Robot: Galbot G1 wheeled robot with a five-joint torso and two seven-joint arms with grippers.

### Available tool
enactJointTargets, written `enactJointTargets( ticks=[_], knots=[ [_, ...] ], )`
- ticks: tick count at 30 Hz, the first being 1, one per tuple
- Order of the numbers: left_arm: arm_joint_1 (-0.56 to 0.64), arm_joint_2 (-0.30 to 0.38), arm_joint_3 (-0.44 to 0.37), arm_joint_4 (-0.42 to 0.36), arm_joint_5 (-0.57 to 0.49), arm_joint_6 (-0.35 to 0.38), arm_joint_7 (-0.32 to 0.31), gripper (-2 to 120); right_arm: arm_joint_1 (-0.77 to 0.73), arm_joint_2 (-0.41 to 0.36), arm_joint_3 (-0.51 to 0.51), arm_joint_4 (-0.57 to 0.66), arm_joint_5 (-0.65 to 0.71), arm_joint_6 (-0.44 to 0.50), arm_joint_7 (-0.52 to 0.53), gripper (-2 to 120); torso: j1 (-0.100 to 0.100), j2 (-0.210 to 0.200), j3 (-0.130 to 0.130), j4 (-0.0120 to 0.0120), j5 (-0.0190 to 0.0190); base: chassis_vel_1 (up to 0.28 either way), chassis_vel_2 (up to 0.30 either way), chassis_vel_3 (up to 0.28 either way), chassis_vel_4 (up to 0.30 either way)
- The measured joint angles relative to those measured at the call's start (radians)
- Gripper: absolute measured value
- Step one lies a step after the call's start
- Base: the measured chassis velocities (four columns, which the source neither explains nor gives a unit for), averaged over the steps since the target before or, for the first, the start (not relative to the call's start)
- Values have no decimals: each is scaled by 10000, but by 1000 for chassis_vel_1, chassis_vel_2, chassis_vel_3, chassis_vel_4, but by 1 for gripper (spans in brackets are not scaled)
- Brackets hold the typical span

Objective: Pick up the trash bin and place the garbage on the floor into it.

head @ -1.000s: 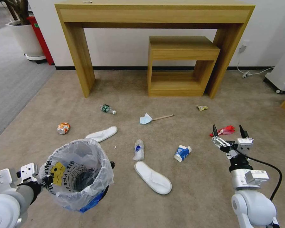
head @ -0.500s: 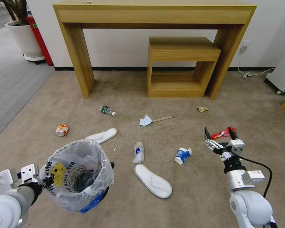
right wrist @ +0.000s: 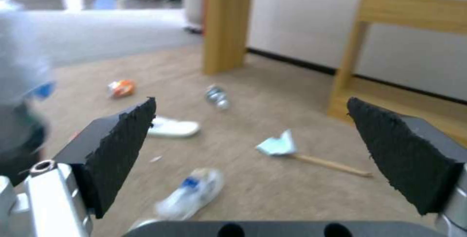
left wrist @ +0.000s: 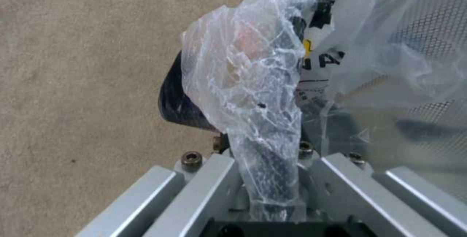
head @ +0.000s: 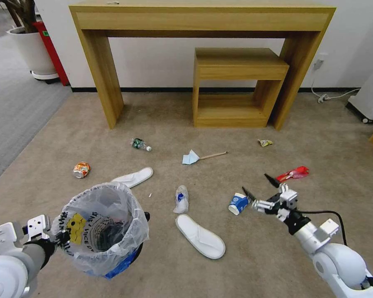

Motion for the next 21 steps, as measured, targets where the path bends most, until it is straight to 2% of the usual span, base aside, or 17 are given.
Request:
enactJointTargets(
  ticks=[8, 21],
  knots=[
    [-4, -76, 20, 1, 56, 0, 13, 1, -427, -809, -499, -471, -623, 644, -683, 100, 0, 0, 0, 0, -1, 0, 0, 0, 0],
    [-32, -158, 134, 39, 228, 0, 68, 1, -824, -1546, -1141, -666, -876, 916, -1156, 96, 0, 0, 0, 0, -2, 0, 0, 0, 0]
  ],
)
